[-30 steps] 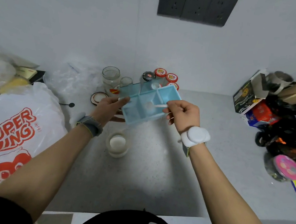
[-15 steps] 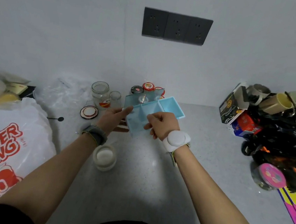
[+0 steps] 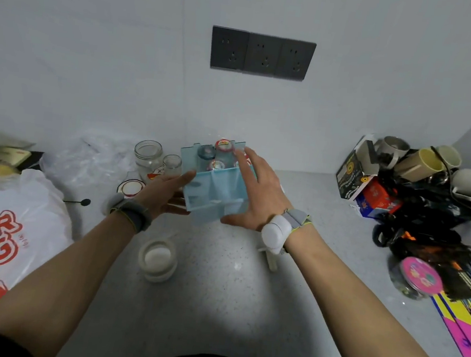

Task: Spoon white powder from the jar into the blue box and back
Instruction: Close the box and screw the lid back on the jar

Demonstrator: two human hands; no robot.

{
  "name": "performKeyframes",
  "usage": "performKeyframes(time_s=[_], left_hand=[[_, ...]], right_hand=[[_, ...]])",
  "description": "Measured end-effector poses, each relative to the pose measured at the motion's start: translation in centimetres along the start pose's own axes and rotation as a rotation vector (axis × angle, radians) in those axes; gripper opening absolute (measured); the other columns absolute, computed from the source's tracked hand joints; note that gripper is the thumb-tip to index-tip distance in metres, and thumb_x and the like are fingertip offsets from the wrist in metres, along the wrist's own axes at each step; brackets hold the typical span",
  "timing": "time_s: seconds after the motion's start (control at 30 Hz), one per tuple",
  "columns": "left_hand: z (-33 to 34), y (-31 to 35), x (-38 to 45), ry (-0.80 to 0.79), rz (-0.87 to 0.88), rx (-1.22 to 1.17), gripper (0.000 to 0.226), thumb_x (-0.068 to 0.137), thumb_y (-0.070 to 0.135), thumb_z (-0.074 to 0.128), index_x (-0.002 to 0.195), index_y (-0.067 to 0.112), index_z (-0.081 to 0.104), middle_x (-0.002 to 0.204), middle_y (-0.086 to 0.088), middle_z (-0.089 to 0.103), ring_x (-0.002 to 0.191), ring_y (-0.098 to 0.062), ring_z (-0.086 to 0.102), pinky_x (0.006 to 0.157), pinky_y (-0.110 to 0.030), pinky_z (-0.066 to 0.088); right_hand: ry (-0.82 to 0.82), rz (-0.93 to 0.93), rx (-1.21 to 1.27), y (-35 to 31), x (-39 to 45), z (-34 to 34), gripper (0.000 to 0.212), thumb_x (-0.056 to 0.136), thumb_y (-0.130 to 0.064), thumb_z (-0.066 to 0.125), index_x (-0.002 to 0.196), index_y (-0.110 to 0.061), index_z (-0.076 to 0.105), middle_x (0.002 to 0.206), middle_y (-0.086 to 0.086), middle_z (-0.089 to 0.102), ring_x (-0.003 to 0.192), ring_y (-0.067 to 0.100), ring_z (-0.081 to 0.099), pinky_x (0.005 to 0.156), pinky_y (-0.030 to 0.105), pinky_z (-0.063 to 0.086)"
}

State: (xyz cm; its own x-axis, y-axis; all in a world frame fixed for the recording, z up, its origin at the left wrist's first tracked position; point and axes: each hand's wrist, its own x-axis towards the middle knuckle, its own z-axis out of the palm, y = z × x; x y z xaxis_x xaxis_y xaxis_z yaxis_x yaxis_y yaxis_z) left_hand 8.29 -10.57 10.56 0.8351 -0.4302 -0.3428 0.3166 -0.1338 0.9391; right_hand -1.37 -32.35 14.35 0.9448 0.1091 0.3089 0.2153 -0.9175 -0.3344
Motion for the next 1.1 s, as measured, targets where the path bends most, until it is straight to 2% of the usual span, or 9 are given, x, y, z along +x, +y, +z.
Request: performKeyframes(time_s=[0.1,0.2,0.33,0.43,0.5,0.57,0.77,0.93,1.1], left_hand=[[-0.4,-0.2,0.1,-0.032,-0.008,-0.017,0.082,0.041,0.071,0.081,0.102,0.015,0.072,0.102,-0.015,0.073,0.09,-0.03,0.071,0.075,-0.04,0.058],[-0.6,-0.2,0.1,-0.052,-0.019,-0.019,0.092,0.035,0.073,0.083,0.105,0.014,0.071,0.103,-0.014,0.073,0.094,-0.03,0.07,0.079,-0.041,0.058],[-0.6,-0.3,-0.2,-0.038,-0.031,-0.052,0.071,0.061,0.067,0.071,0.11,0.015,0.068,0.104,-0.015,0.072,0.093,-0.029,0.07,0.079,-0.041,0.056],[-0.5,-0.3,-0.2,-0.022,-0.05,-0.102,0.061,0.075,0.061,0.054,0.117,0.018,0.064,0.103,-0.013,0.073,0.093,-0.027,0.07,0.077,-0.043,0.057],[0.0,-0.2,-0.5,-0.019,-0.048,-0.158,0.064,0.075,0.065,0.051,0.12,0.021,0.063,0.107,-0.013,0.071,0.096,-0.027,0.069,0.075,-0.043,0.057],[0.8,-0.1,-0.9,-0.005,-0.04,-0.223,0.065,0.075,0.066,0.052,0.121,0.021,0.061,0.113,-0.012,0.069,0.101,-0.029,0.068,0.078,-0.045,0.057],[2.6,-0.6,-0.5,-0.079,-0.117,-0.42,0.082,0.076,0.08,0.045,0.13,0.02,0.058,0.123,-0.011,0.065,0.114,-0.032,0.061,0.087,-0.051,0.053],[1.5,-0.3,0.5,0.039,-0.382,-0.275,0.109,0.053,0.099,0.038,0.124,0.021,0.063,0.097,-0.01,0.068,0.096,-0.034,0.064,0.074,-0.055,0.054],[1.7,1.3,0.2,-0.045,-0.5,-0.324,0.084,0.073,0.083,0.042,0.112,0.011,0.062,0.108,-0.02,0.064,0.102,-0.041,0.058,0.096,-0.057,0.041]], right_hand=[[0.011,0.046,0.025,0.2,0.3,0.0,0.138,0.049,-0.058,0.079,0.15,-0.023,-0.008,0.158,0.006,0.006,0.146,0.026,0.011,0.116,0.045,0.023],[-0.003,0.087,0.141,-0.1,0.5,-0.7,0.134,0.051,-0.044,0.084,0.149,-0.025,-0.005,0.148,0.004,0.034,0.132,0.024,0.037,0.104,0.036,0.037],[-0.013,0.113,0.199,-0.4,0.0,-0.5,0.121,0.059,-0.04,0.083,0.147,-0.034,0.0,0.129,-0.004,0.047,0.113,0.017,0.049,0.09,0.031,0.045],[-0.021,0.054,0.16,0.0,0.0,0.4,0.078,0.073,-0.035,0.077,0.14,-0.024,0.039,0.118,-0.002,0.057,0.108,0.02,0.055,0.091,0.037,0.048],[0.094,-0.061,0.155,0.2,0.3,1.3,0.038,0.081,-0.026,0.07,0.115,-0.011,0.065,0.109,0.007,0.066,0.1,0.026,0.062,0.084,0.04,0.053],[0.166,-0.13,0.144,0.1,0.5,2.3,0.021,0.084,-0.02,0.065,0.098,-0.006,0.073,0.096,0.01,0.071,0.087,0.031,0.066,0.072,0.039,0.056],[0.285,-0.186,0.024,-0.5,0.4,4.0,0.016,0.08,-0.013,0.065,0.091,-0.006,0.074,0.088,0.011,0.073,0.075,0.032,0.069,0.056,0.041,0.058],[0.25,-0.3,-0.094,-0.2,0.0,5.1,0.018,0.082,-0.016,0.056,0.09,-0.009,0.071,0.086,0.008,0.07,0.072,0.033,0.067,0.047,0.039,0.054],[0.23,-0.396,-0.159,0.2,0.1,6.3,0.024,0.068,-0.008,0.077,0.092,-0.008,0.072,0.087,0.007,0.071,0.071,0.029,0.067,0.045,0.032,0.052]])
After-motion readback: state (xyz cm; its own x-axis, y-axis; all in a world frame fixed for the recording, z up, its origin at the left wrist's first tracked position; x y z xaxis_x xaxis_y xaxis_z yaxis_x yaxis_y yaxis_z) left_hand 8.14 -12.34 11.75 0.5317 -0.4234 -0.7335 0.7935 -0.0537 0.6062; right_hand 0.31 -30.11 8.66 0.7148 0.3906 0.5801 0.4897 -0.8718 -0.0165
